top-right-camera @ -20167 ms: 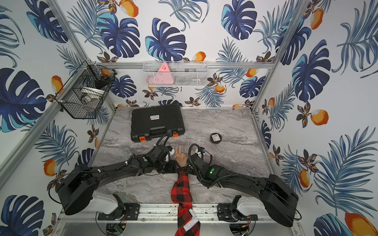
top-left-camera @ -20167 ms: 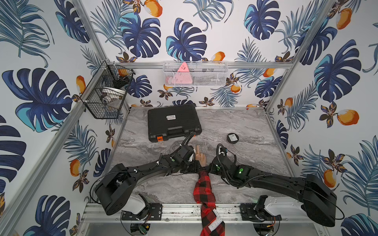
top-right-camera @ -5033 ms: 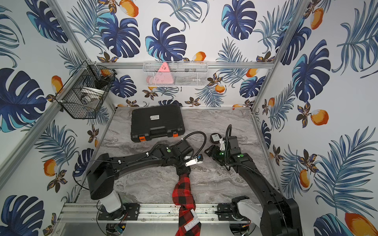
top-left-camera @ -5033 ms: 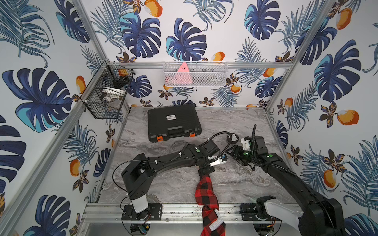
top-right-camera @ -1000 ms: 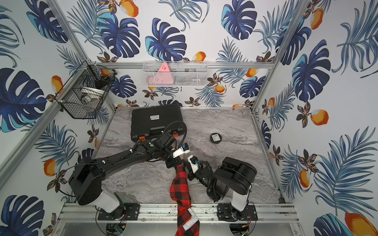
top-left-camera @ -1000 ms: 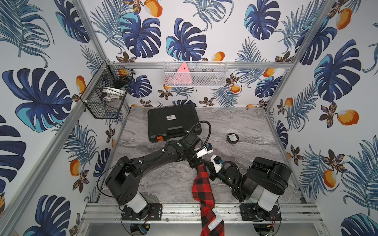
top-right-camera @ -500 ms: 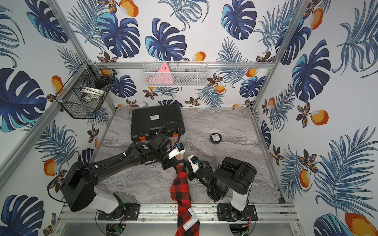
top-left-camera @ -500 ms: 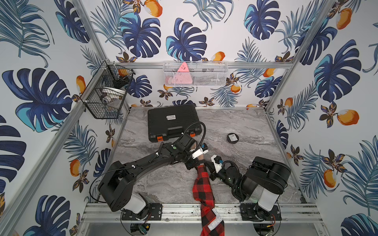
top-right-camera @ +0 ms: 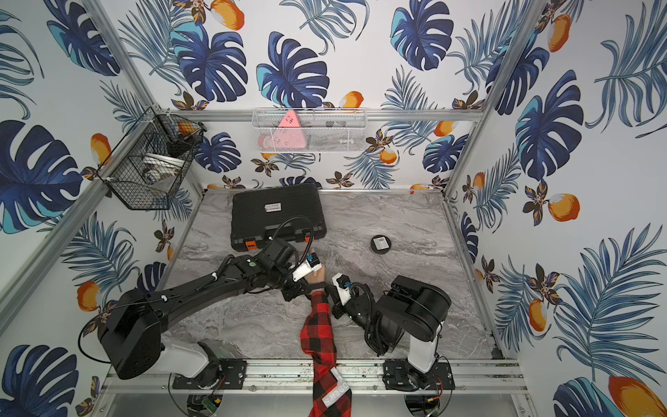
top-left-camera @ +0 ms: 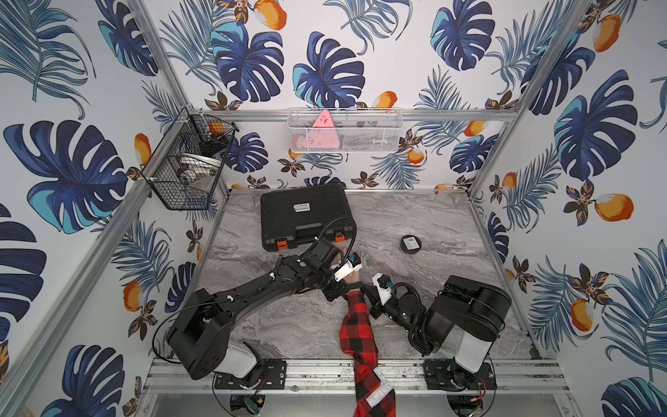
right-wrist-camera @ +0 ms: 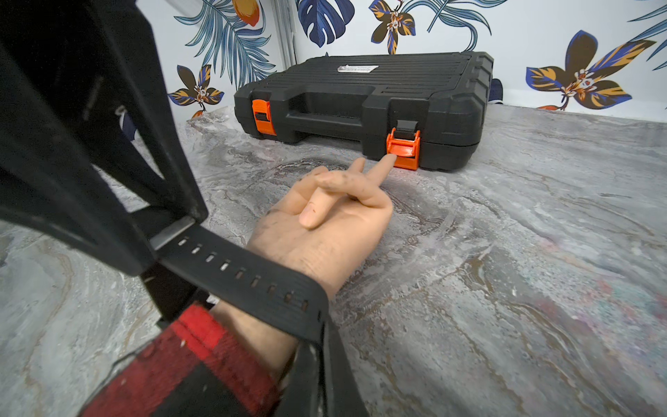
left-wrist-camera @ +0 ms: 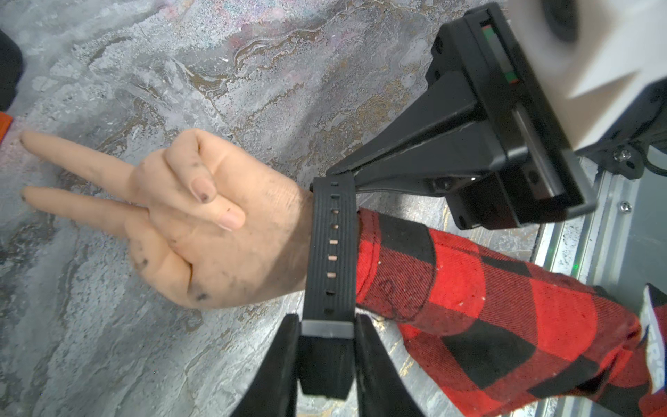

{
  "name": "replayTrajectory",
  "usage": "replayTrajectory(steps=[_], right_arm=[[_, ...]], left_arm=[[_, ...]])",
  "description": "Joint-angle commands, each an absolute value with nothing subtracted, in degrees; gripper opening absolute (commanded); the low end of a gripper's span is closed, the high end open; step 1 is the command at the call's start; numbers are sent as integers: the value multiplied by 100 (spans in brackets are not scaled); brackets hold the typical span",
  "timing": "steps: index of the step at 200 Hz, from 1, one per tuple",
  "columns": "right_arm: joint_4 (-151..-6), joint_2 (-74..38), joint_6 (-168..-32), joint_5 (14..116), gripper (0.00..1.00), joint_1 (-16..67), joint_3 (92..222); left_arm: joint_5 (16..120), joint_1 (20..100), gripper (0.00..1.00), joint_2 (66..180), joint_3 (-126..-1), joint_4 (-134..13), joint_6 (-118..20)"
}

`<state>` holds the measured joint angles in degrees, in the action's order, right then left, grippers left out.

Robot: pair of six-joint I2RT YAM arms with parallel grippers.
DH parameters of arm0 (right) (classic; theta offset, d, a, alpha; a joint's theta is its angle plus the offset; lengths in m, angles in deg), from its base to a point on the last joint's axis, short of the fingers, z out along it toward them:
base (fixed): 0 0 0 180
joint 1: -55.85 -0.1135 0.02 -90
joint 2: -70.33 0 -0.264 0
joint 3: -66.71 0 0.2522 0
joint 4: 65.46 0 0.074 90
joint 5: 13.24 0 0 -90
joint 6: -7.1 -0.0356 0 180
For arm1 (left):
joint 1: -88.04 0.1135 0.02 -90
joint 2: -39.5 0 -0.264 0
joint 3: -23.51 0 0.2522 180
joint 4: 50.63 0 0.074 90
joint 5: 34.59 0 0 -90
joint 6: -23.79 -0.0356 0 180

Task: Take off the watch
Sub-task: Untie the watch from the hand.

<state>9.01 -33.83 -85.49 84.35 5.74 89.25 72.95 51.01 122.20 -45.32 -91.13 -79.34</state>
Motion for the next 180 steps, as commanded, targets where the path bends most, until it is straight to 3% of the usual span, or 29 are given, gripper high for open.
replayTrajectory(steps=[1,111,142,180], right_arm=[[712,-3409,-8690,9467,0,671,8882],[415,-3307,-8644,9351,0,665,9002],[-257,-2828,-8675,9282,32,668,9137],[-2191,-1682,-9092,9148,50,655,9479]], left_arm=[[6857,5207,22,12111,-4458,-9951,-7808],[6951,5236,26,12181,-4401,-9802,-7485],[7105,5236,39,12094,-4470,-9378,-6733],[6811,5240,44,12036,-4639,-9228,-5470]])
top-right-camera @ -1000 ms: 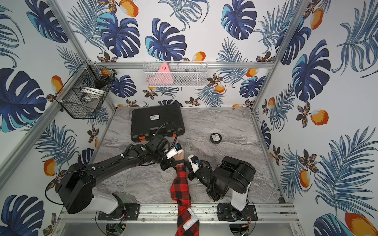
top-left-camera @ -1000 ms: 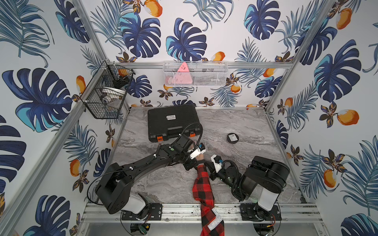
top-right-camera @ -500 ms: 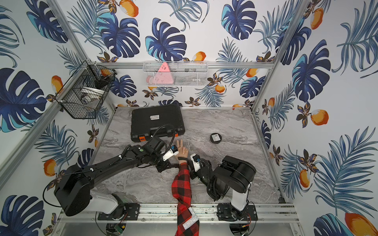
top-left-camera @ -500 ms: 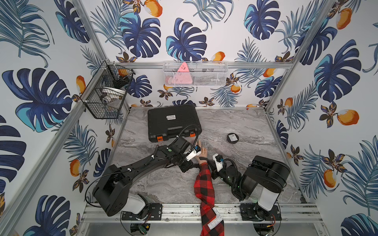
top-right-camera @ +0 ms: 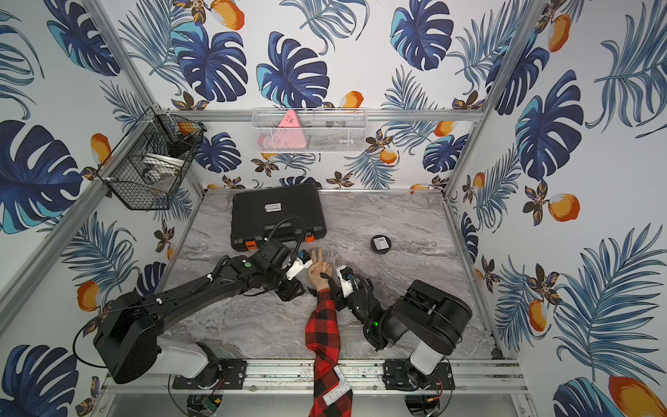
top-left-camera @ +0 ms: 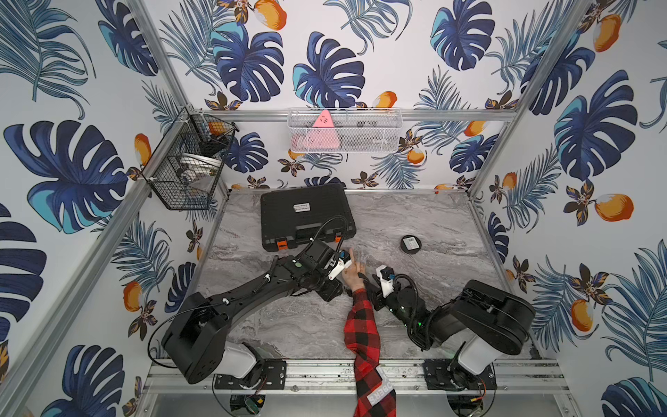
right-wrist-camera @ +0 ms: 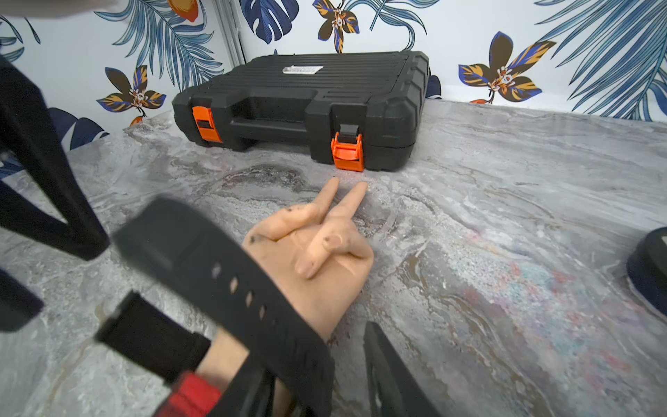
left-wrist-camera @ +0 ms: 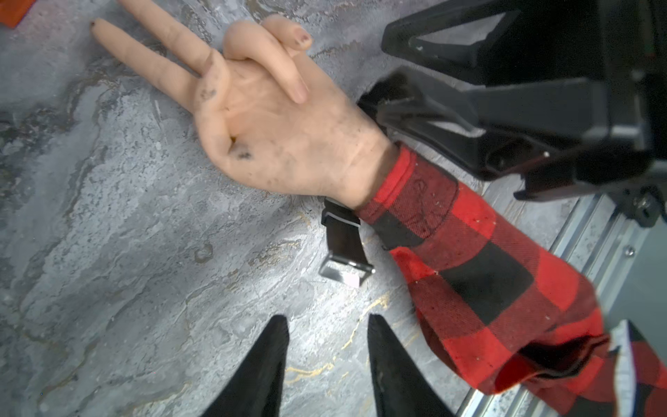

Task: Take off the watch
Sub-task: Untie the watch from the hand, then take off the watch from the hand.

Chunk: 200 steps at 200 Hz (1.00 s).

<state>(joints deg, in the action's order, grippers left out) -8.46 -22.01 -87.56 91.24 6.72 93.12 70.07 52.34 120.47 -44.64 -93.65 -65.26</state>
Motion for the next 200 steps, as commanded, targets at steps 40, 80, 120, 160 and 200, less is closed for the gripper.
replayTrajectory(steps=[40,80,120,160,200], right_arm=[[-4509,-377,-9765,9264,61,646,9998],[-7014,542,-10900,9462,67,646,10852],[-9068,681,-12225,8979,67,654,11743],[-9293,840,-12920,8320,69,643,11729],[-9210,566,-13310,7785,73,580,11692]], left_arm=[[6798,5241,48,12233,-4950,-9364,-4072],[6789,5237,58,11908,-4647,-8708,-2653],[6261,5107,58,12241,-4932,-9084,-2091],[6308,4747,58,12758,-4979,-8749,-1629],[6128,4559,54,13083,-5133,-8750,-1610]])
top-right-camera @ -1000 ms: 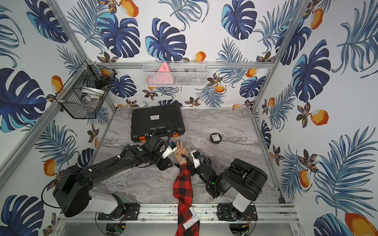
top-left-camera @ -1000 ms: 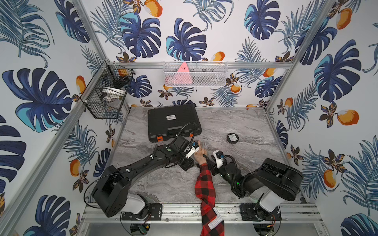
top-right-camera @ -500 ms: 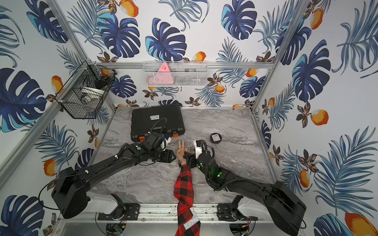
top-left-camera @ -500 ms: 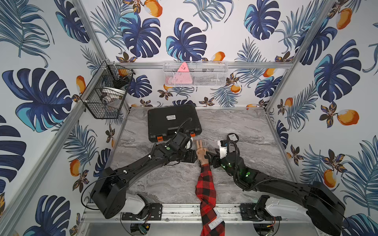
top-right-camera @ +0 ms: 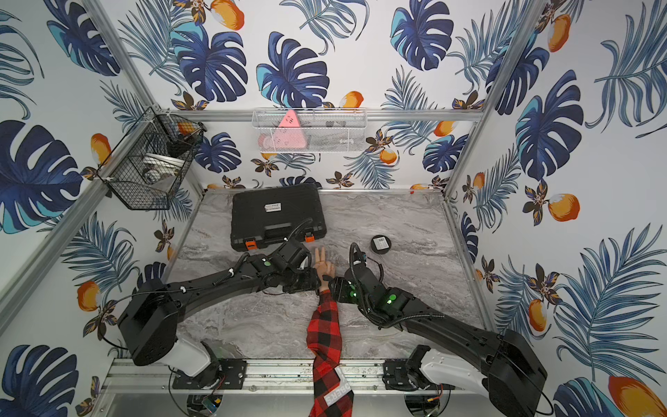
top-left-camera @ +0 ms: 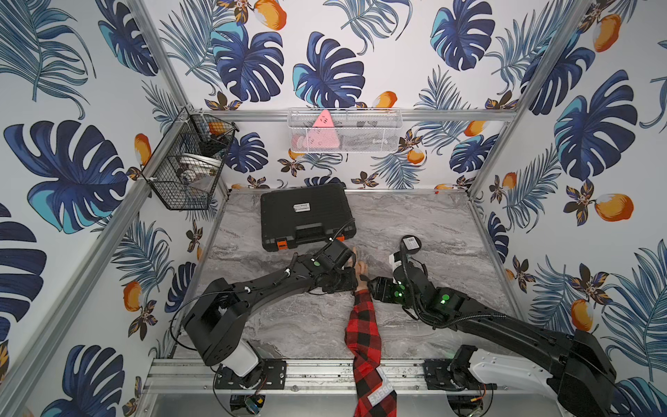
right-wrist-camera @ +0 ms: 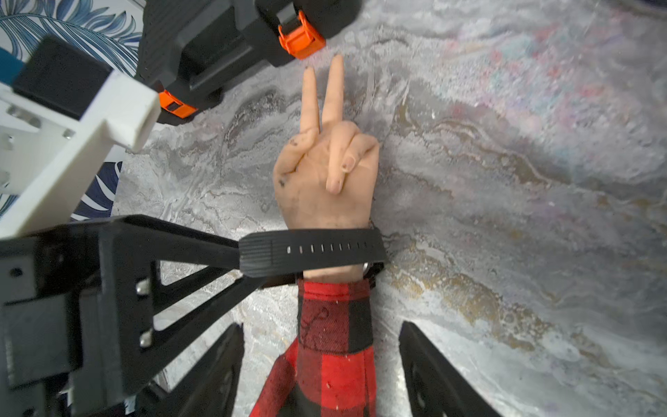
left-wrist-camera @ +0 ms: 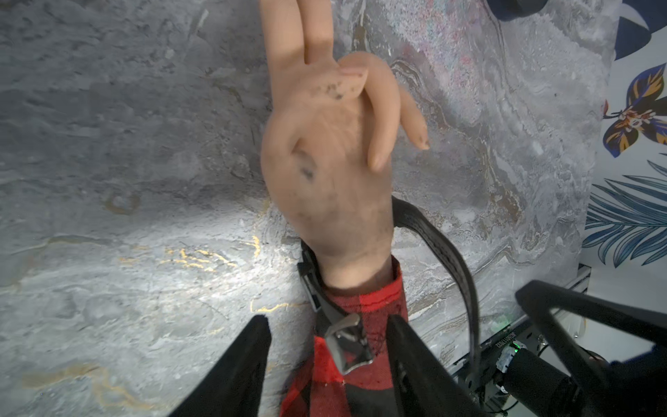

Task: Take off the watch
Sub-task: Take off the watch from the hand, then pick up the hand from the center of the board.

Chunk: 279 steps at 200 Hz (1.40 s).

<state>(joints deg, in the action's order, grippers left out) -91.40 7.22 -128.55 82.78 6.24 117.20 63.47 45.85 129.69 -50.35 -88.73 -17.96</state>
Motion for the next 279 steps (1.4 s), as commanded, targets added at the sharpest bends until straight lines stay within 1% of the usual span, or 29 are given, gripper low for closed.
replayTrajectory(steps=[1,25,54,73,82,95,127,152,169,182,212,227,245,279], right_arm=[[-9199,556,-13313,7765,73,582,11689],[-9086,180,-13346,7642,75,493,11761],[-9197,-303,-13232,7722,78,478,12022],[-9238,-611,-13173,7775,79,478,12153],[-9204,-771,-13157,7764,79,478,12181],[-9184,-974,-13141,7796,78,478,12226],[-9035,-1393,-13124,7834,76,478,12232],[-8791,-1670,-13100,7637,73,483,12214],[-8657,-1729,-13148,7580,67,487,12159],[-8598,-1663,-13208,7595,61,487,12095],[-8698,-1404,-13218,7827,40,498,12029],[-8791,-1261,-13208,7941,34,530,11992],[-8840,-1092,-13199,8001,30,614,11900],[-8911,-857,-13177,8011,24,790,11731]], left_arm=[[6125,4559,54,13091,-5129,-8750,-1611],[6104,4558,45,13196,-5123,-8708,-1614],[6148,4559,36,13283,-5064,-8637,-1623],[6178,4558,26,13291,-5015,-8563,-1620],[6215,4555,20,13284,-4995,-8513,-1630],[6265,4559,13,13267,-4952,-8450,-1613],[6319,4557,1,13185,-4878,-8339,-1568],[6348,4559,0,13144,-4898,-8328,-1567],[6333,4559,0,13137,-4928,-8362,-1593],[6262,4558,0,13111,-4946,-8414,-1620],[6019,4572,0,13038,-4991,-8672,-1769],[5833,4624,0,13016,-5062,-8919,-1911],[5721,4812,0,12900,-5021,-9103,-2038],[5687,5463,0,12460,-4777,-9341,-2296]])
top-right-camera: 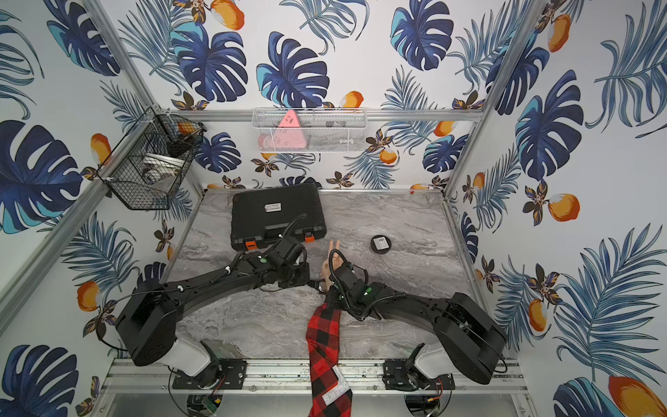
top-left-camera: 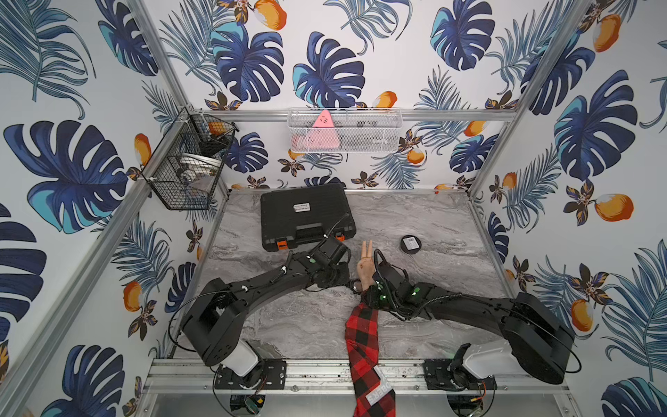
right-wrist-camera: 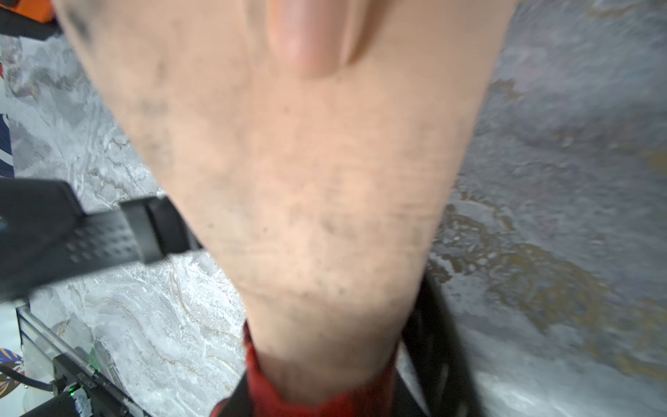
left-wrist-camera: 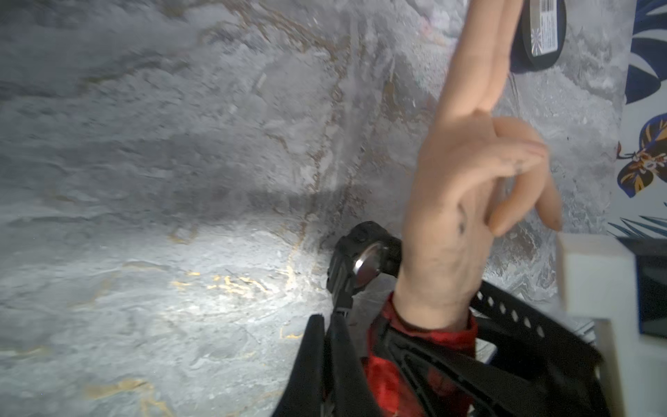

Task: Take off the watch
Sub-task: Pick up the hand from the center of the board, then place the watch at the center of the board, then place the hand at the center of the board.

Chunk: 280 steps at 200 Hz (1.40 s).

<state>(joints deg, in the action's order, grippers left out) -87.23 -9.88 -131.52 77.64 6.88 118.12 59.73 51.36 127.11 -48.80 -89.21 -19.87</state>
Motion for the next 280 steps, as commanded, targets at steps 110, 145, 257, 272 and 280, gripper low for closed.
replayTrajectory(steps=[110,145,257,272,280], right_arm=[[-8980,-1196,-13053,7806,31,957,11830],[-9133,-1155,-13067,7925,58,961,11903],[-10206,-177,-11985,8250,80,2261,12440],[-10298,-144,-11641,8455,88,2579,12562],[-10332,-157,-11481,8569,92,2763,12632]], left_arm=[[6048,8344,0,11713,-4594,-10280,-3719],[6097,8479,10,11816,-4597,-10291,-3791],[5239,8497,66,11785,-5368,-10631,-3925],[4924,8497,86,11823,-5452,-10573,-3808],[4566,8492,99,11847,-5473,-10556,-3614]])
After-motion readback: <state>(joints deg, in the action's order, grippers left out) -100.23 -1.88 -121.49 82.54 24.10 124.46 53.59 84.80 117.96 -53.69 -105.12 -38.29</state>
